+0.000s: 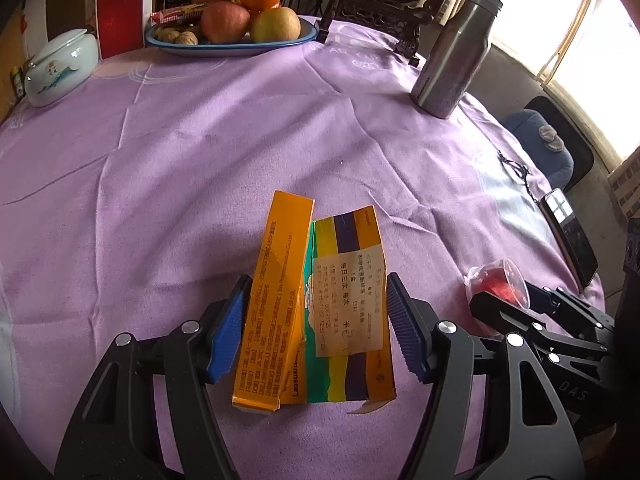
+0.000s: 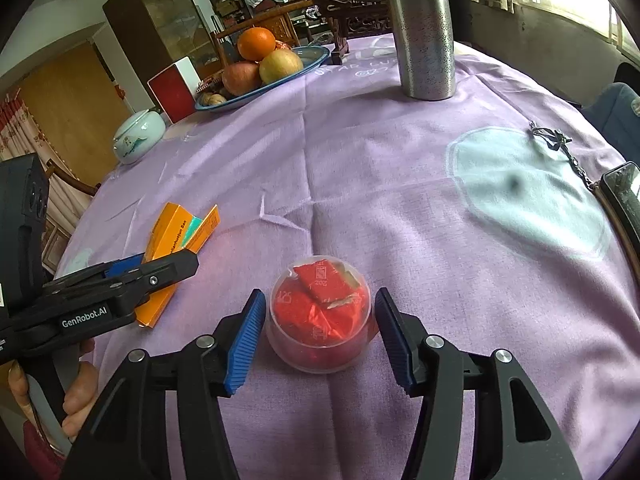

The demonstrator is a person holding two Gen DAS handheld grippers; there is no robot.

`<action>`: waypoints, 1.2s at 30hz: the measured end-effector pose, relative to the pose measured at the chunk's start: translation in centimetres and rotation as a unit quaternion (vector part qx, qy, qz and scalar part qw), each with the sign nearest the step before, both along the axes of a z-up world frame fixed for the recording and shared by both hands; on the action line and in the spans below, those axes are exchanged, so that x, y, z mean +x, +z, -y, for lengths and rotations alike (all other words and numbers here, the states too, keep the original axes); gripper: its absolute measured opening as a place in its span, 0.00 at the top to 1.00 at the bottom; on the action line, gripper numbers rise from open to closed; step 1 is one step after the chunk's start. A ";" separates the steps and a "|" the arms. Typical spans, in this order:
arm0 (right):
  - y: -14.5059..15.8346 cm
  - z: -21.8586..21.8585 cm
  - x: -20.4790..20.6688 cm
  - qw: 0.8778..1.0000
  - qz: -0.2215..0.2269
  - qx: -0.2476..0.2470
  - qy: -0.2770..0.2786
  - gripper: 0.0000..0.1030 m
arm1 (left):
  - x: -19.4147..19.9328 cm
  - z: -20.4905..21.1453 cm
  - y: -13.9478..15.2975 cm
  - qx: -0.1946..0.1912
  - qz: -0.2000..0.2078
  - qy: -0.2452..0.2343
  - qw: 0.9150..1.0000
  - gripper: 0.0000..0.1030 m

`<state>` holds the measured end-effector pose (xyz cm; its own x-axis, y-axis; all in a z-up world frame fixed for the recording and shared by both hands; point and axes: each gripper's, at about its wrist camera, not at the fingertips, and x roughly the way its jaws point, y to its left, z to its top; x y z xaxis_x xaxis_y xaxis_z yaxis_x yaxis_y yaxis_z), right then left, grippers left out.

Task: Collect trash
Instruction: 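Grasp the orange paper box with left gripper while right gripper grasps the candy cup, then lift the paper box and candy cup and carry them to the red wastebasket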

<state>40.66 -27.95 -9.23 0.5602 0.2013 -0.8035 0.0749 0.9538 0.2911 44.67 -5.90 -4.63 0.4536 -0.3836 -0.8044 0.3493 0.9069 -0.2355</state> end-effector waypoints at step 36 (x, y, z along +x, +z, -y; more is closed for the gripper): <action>4.2 3.9 -12.2 0.994 0.106 -0.003 -0.029 0.47 | -15.9 -1.6 5.7 -0.019 0.192 0.080 0.978 0.46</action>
